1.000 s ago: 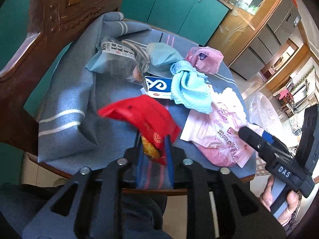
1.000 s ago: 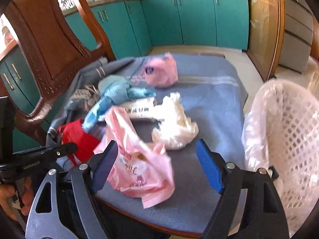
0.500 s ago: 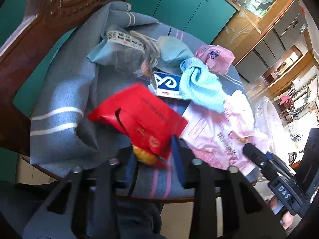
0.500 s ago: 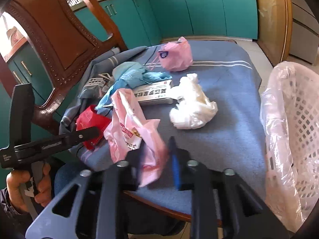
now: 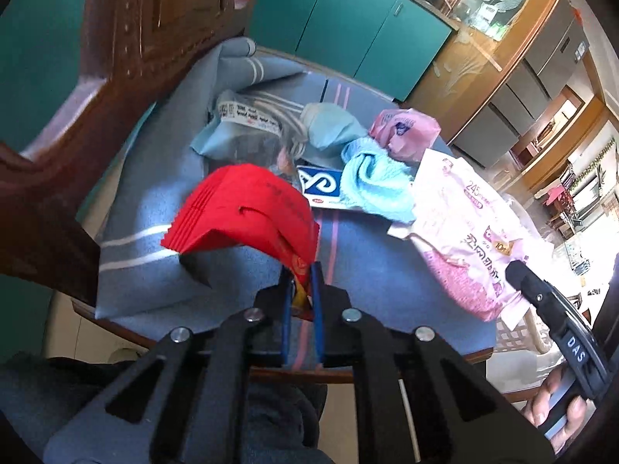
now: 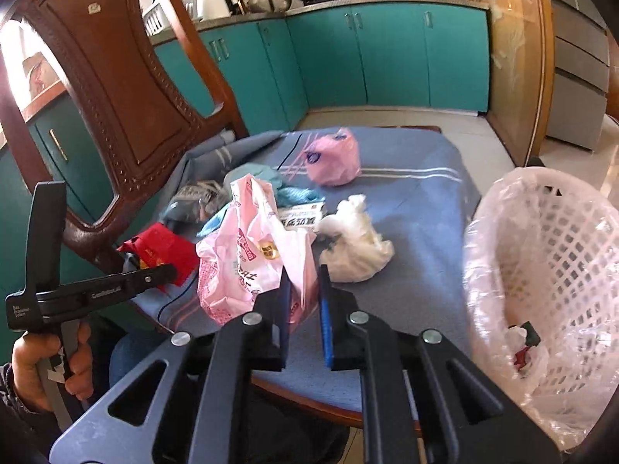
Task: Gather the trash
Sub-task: 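Carry the pink bag and red packet over the wastebasket and open both grippers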
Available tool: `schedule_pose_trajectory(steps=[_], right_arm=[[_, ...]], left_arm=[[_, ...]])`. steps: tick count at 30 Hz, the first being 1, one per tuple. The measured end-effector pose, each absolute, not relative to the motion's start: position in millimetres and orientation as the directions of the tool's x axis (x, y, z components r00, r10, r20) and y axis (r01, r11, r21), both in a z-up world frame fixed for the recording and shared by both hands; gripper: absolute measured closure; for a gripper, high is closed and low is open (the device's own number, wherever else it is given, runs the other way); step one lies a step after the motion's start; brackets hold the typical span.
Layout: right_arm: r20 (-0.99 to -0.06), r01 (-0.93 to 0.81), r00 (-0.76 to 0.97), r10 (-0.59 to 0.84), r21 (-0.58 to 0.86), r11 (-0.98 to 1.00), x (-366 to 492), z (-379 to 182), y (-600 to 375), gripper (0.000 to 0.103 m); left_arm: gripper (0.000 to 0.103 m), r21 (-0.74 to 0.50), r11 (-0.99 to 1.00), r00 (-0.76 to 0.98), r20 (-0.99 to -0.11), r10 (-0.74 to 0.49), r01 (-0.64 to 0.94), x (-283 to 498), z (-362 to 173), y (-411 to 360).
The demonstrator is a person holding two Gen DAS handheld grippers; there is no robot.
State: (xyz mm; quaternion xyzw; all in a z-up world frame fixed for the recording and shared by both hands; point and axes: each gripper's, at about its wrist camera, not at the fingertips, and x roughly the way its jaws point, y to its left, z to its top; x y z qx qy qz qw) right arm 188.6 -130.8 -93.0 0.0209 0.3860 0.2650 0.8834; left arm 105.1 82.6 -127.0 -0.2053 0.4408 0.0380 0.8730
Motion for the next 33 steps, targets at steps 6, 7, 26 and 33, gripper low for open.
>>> schedule_pose_trajectory(steps=[6, 7, 26, 33], right_arm=[[-0.665, -0.406, 0.594, 0.453, 0.238, 0.882, 189.3, -88.4, -149.5, 0.089], [-0.661, -0.394, 0.603, 0.447, 0.241, 0.887, 190.1, -86.9, -154.1, 0.089], [-0.557, -0.009, 0.828, 0.073, 0.117, 0.993, 182.1, -40.9, -290.9, 0.089], [-0.575, 0.14, 0.818, -0.037, 0.136, 0.981, 164.5, -54.5, -349.0, 0.089]], left_arm=[[0.092, -0.34, 0.917, 0.627, -0.765, -0.143, -0.206, 92.0, -116.8, 78.8], [0.092, -0.347, 0.919, 0.636, -0.756, -0.155, -0.188, 89.9, -114.2, 77.2], [0.092, -0.372, 0.926, 0.71, -0.634, -0.307, 0.068, 94.2, -62.9, 7.7], [0.092, -0.368, 0.882, 0.626, -0.624, -0.468, 0.294, 137.3, -48.5, -93.9]])
